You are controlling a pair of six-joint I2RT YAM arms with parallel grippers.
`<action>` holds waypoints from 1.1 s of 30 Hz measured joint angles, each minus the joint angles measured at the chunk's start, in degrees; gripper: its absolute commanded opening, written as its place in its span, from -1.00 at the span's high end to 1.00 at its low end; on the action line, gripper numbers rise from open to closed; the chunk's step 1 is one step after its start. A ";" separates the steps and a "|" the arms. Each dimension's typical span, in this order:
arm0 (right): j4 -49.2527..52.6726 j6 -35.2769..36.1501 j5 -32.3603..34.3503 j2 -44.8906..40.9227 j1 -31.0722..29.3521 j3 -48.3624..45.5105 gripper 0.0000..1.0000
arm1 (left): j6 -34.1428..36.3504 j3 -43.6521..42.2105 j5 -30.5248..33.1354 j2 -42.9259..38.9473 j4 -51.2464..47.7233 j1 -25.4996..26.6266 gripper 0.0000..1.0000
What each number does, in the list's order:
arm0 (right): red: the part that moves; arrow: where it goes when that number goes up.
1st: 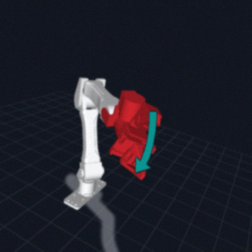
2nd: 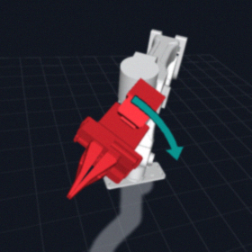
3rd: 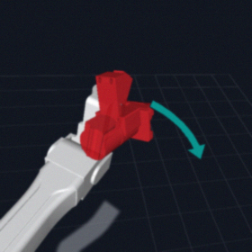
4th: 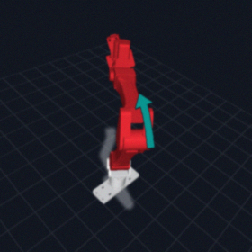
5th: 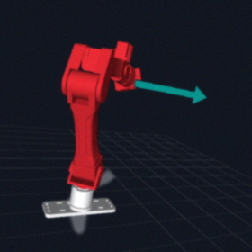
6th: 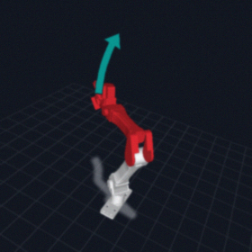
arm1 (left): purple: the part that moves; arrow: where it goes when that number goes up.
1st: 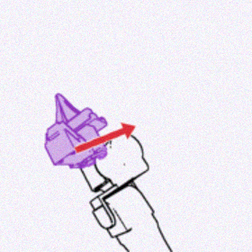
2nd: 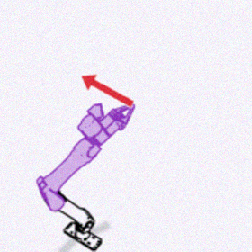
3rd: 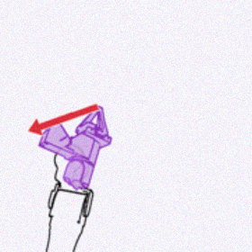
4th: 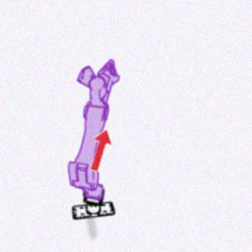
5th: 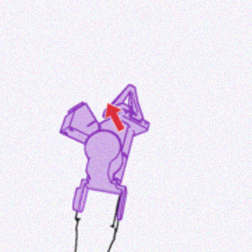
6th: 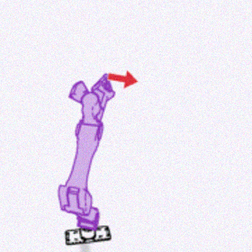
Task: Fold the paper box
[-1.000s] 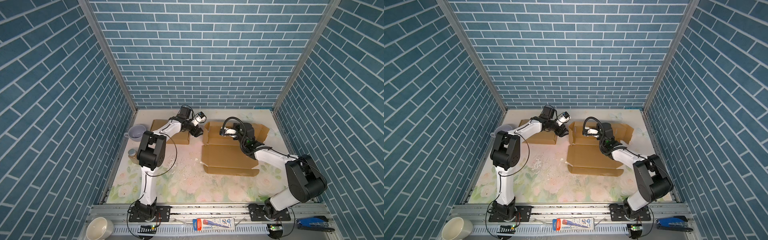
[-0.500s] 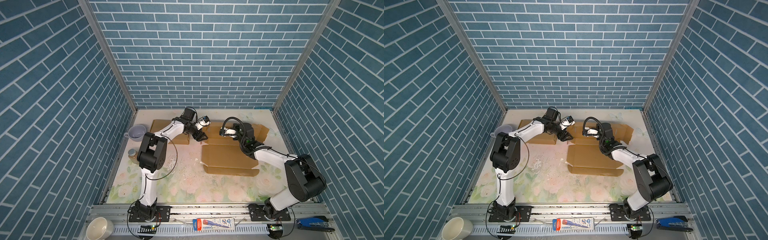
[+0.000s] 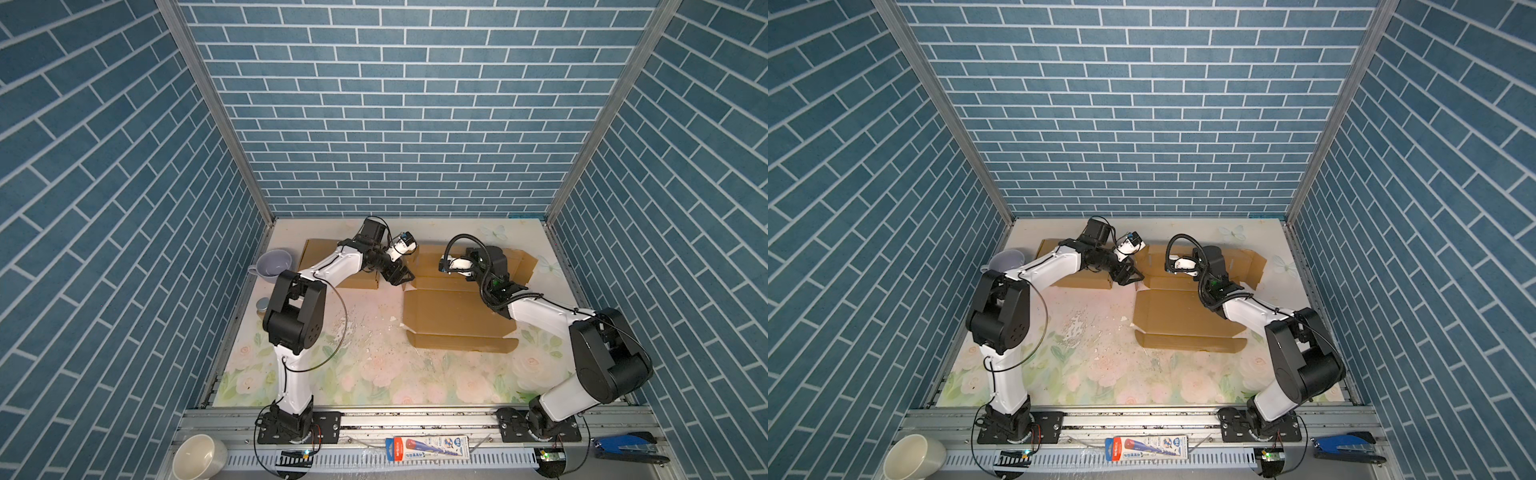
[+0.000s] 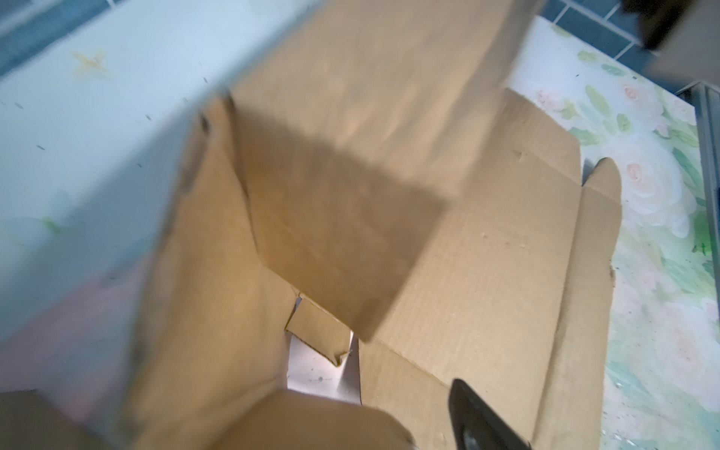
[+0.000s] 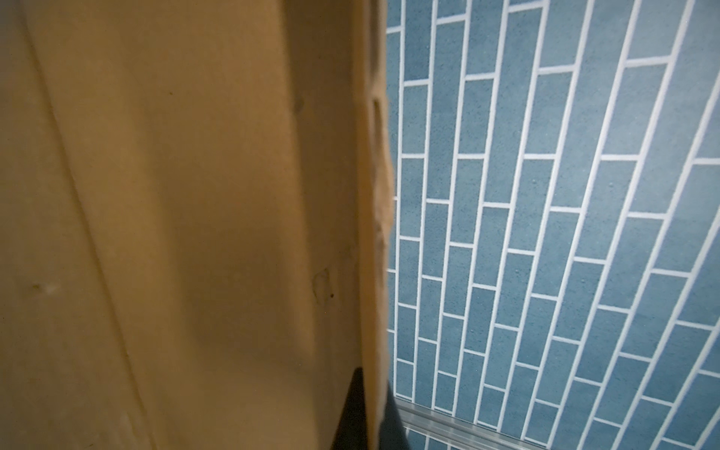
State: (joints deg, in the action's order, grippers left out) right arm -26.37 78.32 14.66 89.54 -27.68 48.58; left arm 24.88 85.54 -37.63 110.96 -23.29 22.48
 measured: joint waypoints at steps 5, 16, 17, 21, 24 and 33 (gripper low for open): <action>0.35 -0.04 -0.13 0.00 0.00 0.00 1.00 | -0.72 -0.07 -2.69 -4.66 0.09 -4.76 -0.59; 0.70 -0.07 -0.31 0.00 0.02 0.00 1.00 | -9.25 5.49 3.37 4.07 3.78 -9.84 -0.40; 0.70 -0.07 -0.31 0.00 0.02 0.00 1.00 | -10.25 6.34 4.33 5.22 4.52 -9.66 -0.41; 0.72 -0.07 -0.33 0.00 0.04 0.00 1.00 | -12.76 7.50 7.23 8.33 6.80 -7.43 -0.44; 0.79 -0.09 -0.33 0.00 0.04 0.00 1.00 | -13.14 7.76 7.58 9.60 7.45 -4.98 -0.44; 1.31 -0.09 -0.46 -0.02 0.09 0.00 1.00 | -9.77 5.44 1.31 8.09 5.51 -2.82 -0.44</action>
State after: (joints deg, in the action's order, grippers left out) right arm -25.06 78.24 14.20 89.52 -27.59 48.58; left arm 15.11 90.98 -36.32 119.04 -17.78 19.66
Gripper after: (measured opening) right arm 0.049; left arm 0.720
